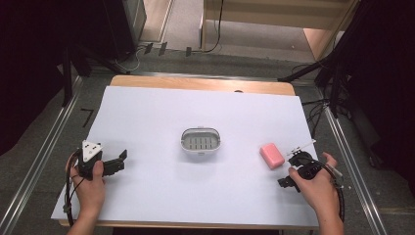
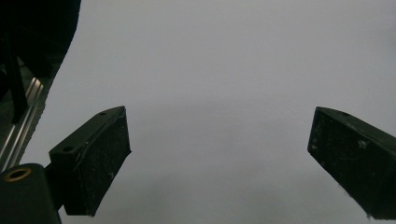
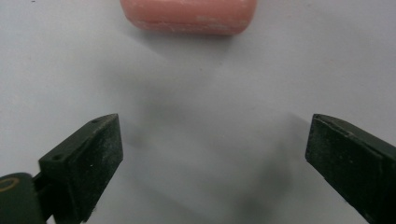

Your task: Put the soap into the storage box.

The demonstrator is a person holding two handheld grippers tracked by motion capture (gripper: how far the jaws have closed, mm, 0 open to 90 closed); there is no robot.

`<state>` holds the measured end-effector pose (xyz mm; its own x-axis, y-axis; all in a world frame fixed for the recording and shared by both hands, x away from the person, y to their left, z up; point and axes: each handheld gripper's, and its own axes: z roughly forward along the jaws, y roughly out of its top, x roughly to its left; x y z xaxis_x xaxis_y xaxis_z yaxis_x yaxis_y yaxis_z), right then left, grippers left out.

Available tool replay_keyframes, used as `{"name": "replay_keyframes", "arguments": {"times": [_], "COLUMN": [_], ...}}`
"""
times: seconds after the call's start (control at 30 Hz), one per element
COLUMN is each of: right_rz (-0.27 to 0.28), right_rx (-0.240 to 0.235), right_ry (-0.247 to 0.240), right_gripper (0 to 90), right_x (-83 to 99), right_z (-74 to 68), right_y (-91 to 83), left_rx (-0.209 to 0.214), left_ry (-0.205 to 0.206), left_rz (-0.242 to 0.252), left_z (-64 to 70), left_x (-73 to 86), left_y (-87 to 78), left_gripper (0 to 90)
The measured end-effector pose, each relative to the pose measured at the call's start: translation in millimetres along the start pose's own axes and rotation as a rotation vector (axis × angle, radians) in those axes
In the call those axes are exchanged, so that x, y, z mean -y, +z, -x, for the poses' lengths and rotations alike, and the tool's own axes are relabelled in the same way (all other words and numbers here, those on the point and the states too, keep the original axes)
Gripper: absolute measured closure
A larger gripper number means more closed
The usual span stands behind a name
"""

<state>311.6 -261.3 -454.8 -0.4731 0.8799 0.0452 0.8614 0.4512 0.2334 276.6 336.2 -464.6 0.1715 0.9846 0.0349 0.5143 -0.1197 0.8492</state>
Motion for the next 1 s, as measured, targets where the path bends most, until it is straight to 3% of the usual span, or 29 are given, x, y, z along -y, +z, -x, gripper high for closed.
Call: {"name": "replay_keyframes", "arguments": {"times": [0.23,0.57,0.73,1.0], "right_rz": [-0.021,-0.003,0.022,0.026], "right_rx": [-0.001,-0.01,-0.001,0.033], "right_ry": [-0.002,0.008,0.033,0.054], "right_gripper": [0.8,1.0,9.7,13.9], "right_x": [-17.8,-38.8,-50.9,-64.5], "right_z": [-8.0,-13.5,-14.2,-13.1], "right_y": [3.4,5.9,5.4,7.2], "left_rx": [0.002,0.003,0.001,0.001], "left_ry": [-0.001,-0.001,0.002,0.001], "left_rz": [0.001,-0.002,-0.002,-0.001], "left_z": [-0.1,-0.2,0.0,0.0], "left_x": [0.0,-0.1,-0.1,-0.1], "left_y": [0.1,0.1,0.0,0.0], "left_gripper": [6.0,6.0,6.0,6.0]}}
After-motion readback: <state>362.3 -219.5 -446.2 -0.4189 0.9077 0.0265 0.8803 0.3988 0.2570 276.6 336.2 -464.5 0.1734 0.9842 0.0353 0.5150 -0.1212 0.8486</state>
